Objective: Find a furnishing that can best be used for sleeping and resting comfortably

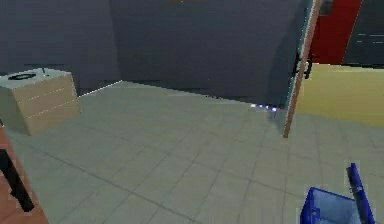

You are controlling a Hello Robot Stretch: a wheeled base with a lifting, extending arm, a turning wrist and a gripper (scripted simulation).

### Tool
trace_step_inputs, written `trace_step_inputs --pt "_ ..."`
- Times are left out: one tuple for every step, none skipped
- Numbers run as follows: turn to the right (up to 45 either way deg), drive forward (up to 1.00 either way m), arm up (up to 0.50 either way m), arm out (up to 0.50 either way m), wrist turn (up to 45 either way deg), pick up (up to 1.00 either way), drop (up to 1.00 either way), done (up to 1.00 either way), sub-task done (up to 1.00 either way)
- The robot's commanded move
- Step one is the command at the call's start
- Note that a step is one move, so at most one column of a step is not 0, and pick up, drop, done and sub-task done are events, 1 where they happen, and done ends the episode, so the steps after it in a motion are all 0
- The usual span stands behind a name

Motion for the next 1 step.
trace_step_inputs --pt "0.0 0.60 0.00 0.00 0.0 0.00 0.00 0.00 0.00"
